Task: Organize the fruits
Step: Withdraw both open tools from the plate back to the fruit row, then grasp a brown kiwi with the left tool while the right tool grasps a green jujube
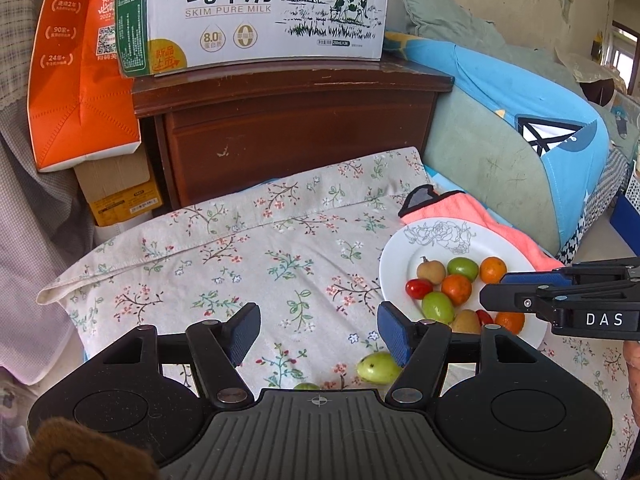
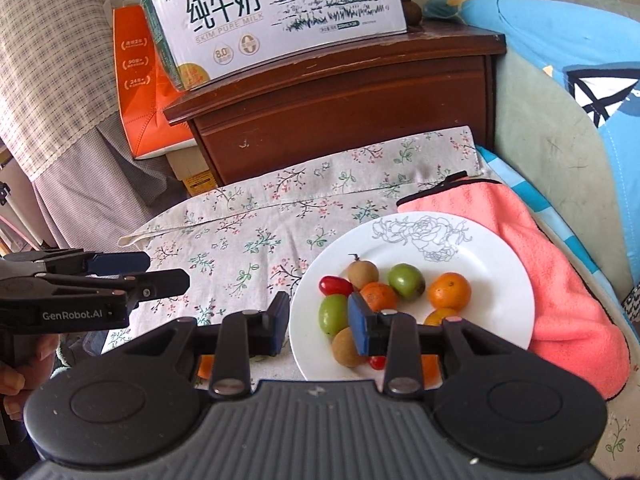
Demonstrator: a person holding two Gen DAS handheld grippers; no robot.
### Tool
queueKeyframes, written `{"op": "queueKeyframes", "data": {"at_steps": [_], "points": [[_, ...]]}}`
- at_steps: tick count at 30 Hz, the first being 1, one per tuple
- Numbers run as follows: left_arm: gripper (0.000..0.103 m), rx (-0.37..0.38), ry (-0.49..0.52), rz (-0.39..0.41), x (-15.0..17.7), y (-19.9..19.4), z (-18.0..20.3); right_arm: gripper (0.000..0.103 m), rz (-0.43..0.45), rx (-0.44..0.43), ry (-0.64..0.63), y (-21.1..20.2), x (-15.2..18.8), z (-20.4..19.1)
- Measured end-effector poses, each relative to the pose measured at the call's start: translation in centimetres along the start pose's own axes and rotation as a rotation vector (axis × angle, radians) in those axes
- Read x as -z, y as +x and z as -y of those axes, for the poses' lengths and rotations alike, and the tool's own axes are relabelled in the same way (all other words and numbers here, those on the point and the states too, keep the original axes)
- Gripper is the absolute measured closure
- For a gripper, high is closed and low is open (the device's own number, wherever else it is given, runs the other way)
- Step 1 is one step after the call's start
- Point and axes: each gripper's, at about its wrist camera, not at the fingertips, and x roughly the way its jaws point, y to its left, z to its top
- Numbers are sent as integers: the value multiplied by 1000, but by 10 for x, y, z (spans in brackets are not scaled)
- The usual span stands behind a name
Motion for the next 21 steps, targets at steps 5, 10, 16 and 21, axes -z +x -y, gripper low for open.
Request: {"op": "queueKeyframes", "data": {"at_steps": [5, 10, 16, 21], "points": [[39, 21, 28, -29, 12, -3, -4, 69, -25, -28, -33, 11, 2, -13], [39, 52, 92, -77, 28, -2, -1, 69, -55, -63, -47, 24, 4, -23], [38, 88, 151, -147, 48, 4, 3, 69, -95, -95, -88, 39, 8, -37], [39, 91, 155, -176, 57, 11, 2, 69, -128, -114, -122, 52, 12, -45]]}}
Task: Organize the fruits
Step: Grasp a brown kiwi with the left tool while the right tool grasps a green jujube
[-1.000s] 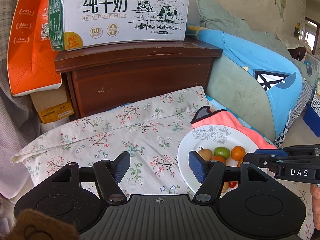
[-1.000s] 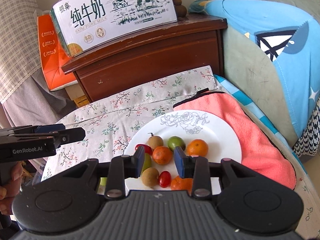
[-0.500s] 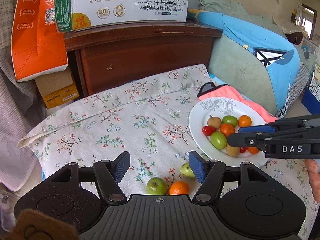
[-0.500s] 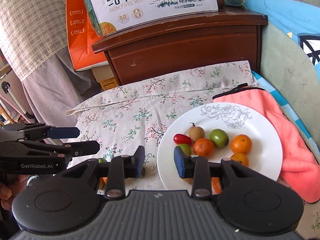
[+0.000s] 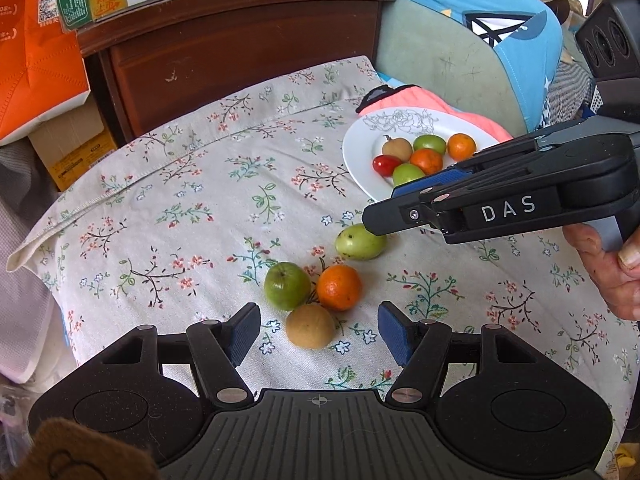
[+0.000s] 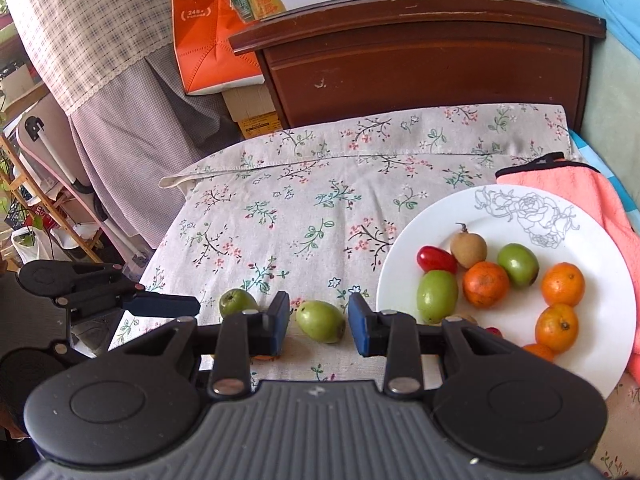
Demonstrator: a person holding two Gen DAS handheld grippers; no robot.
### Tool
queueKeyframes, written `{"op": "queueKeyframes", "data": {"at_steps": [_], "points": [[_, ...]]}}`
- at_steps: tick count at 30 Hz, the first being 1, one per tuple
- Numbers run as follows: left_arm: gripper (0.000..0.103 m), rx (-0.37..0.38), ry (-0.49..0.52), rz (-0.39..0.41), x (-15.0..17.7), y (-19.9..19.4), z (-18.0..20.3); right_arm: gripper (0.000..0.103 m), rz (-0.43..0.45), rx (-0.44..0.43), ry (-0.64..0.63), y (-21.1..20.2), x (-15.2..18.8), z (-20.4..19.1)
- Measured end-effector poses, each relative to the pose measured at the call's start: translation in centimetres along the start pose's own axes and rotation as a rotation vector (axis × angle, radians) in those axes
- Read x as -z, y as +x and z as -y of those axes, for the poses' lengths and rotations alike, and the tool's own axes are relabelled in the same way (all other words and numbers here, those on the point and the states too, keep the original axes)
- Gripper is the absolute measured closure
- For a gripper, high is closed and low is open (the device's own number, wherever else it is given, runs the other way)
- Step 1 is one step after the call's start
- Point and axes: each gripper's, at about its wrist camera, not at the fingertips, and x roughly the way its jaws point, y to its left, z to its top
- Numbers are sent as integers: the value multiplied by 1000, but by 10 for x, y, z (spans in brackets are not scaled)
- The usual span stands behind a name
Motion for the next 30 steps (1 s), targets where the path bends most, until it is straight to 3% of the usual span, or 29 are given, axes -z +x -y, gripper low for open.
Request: {"op": "queueKeyframes", "data": {"at_steps": [16, 25, 30], "points": [[45, 16, -46, 5, 4, 12, -7, 67, -74, 37, -46, 31, 3, -3], [58, 11, -39, 24, 6, 16, -5, 67, -88, 55, -62, 37, 6, -7], [77, 17, -14, 29, 6, 16, -2, 69, -83, 61, -72, 38, 7, -8]]}}
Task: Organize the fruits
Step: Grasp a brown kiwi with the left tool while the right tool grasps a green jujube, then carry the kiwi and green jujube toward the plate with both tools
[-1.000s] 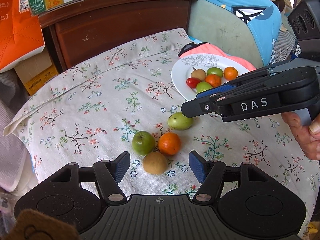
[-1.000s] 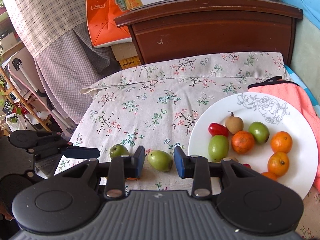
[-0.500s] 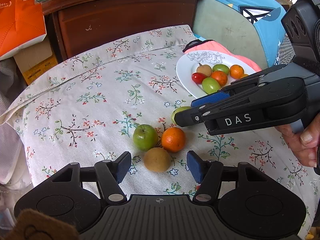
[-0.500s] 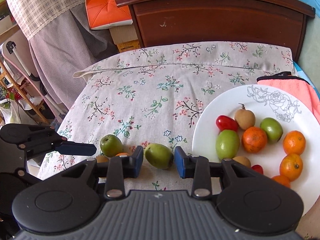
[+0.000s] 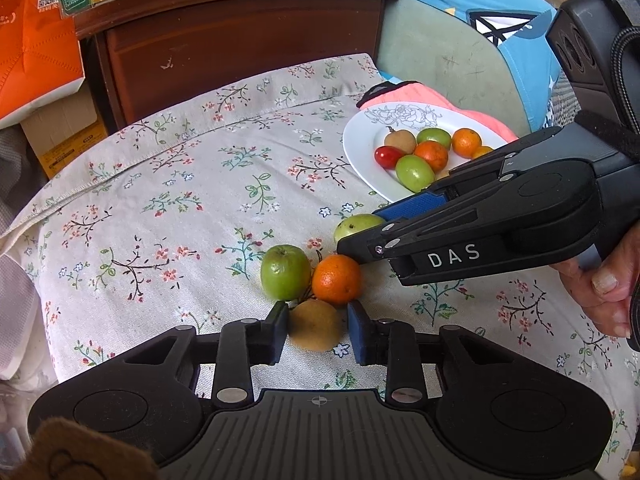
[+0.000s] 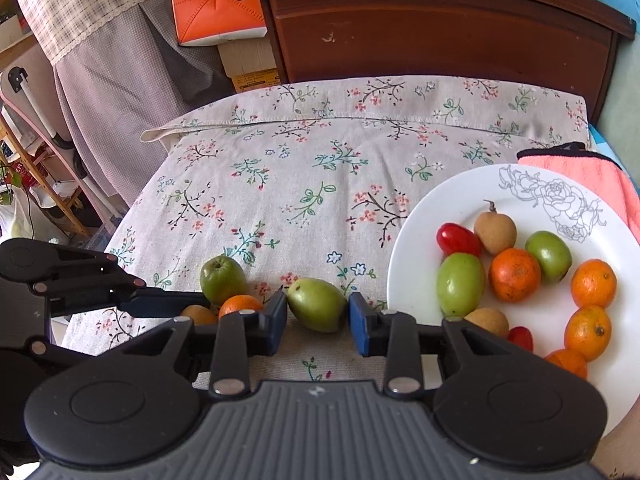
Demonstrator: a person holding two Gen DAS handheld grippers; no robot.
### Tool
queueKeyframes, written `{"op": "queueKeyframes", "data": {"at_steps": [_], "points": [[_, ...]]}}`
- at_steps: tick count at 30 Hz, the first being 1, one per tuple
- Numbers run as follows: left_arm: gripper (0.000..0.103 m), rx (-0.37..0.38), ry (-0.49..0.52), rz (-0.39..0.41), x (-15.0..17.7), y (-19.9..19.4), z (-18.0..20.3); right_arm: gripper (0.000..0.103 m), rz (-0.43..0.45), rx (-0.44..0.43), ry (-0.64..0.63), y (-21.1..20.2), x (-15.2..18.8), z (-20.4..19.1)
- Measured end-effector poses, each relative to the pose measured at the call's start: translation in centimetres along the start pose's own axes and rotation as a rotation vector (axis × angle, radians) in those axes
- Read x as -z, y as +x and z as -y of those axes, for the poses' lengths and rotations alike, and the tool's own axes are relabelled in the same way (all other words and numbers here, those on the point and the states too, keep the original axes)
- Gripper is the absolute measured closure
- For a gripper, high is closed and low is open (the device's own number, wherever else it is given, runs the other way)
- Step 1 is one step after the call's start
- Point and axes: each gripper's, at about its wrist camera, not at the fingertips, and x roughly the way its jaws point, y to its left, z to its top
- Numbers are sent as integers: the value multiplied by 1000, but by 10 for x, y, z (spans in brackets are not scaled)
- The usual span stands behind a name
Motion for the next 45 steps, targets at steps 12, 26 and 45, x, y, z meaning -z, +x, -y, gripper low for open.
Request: {"op": "queueKeyframes", "data": {"at_steps": [12, 26, 45], "points": [[77, 17, -1, -8, -2, -7, 4, 70, 20, 0, -27, -8, -1, -4], [77, 11, -19, 42, -21, -25, 3, 70, 64, 8, -23, -23, -5, 0], [77, 18, -88, 187, -72, -42, 16, 70, 300, 75, 122, -98, -31, 54]]}}
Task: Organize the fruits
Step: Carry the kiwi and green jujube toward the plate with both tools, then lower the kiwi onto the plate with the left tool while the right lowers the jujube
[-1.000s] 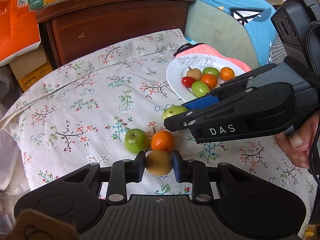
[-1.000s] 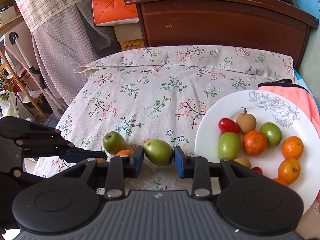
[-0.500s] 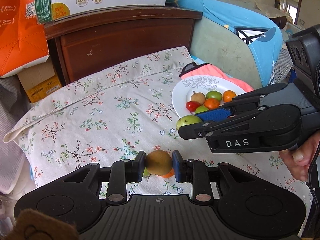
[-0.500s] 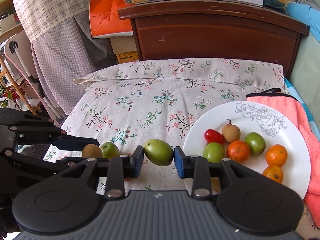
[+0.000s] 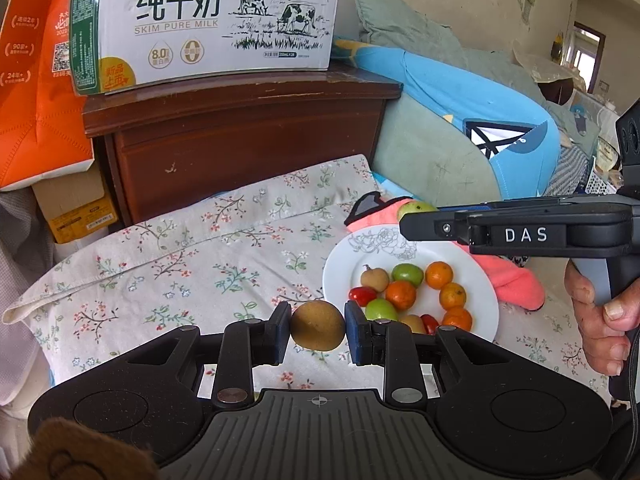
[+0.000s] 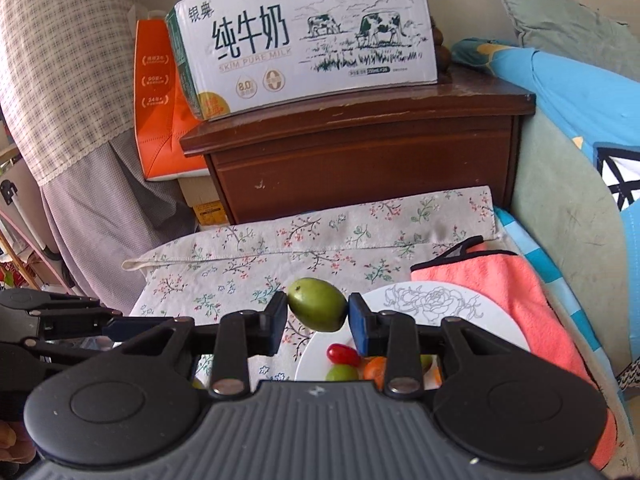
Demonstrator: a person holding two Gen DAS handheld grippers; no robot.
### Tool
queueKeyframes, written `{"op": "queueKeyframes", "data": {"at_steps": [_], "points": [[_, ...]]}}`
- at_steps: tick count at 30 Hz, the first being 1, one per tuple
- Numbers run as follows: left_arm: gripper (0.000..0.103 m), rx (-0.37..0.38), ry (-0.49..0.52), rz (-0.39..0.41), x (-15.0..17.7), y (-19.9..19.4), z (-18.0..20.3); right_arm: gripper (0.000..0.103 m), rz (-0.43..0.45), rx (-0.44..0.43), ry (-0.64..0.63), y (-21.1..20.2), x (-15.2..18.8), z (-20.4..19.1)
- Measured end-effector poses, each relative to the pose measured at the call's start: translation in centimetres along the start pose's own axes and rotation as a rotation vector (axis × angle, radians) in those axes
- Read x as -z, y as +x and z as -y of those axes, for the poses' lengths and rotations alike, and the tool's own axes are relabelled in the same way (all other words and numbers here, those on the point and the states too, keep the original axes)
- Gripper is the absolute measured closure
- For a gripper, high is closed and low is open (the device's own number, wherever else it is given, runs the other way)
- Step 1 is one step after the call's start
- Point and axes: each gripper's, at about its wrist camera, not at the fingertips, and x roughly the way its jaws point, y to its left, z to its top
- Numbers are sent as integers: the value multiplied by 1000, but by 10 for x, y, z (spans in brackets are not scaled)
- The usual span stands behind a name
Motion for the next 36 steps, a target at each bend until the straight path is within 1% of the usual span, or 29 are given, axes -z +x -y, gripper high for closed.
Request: {"op": "queueKeyframes", "data": {"at_steps": [4, 7, 15, 18, 23, 31, 36], "points": [[77, 18, 10, 19, -9, 4, 13, 70, 46, 42, 58, -13, -9, 21], [77, 38, 16, 27, -14, 11, 22, 70, 62, 64, 93, -20, -12, 33], [77, 75, 34, 8, -17, 38, 49, 70, 43, 123, 230, -25, -5, 68], [77, 80, 34, 2, -16, 47, 55, 70, 24, 141, 261, -24, 0, 78], [77, 84, 52, -8, -13, 63, 69, 70, -38, 175, 338, -16, 13, 93], [77, 84, 29, -39, -8, 84, 76, 70, -111, 195, 476, -5, 33, 110], [77, 99, 8, -25, -7, 87, 78, 69, -131, 207, 484, 0, 38, 109]]}}
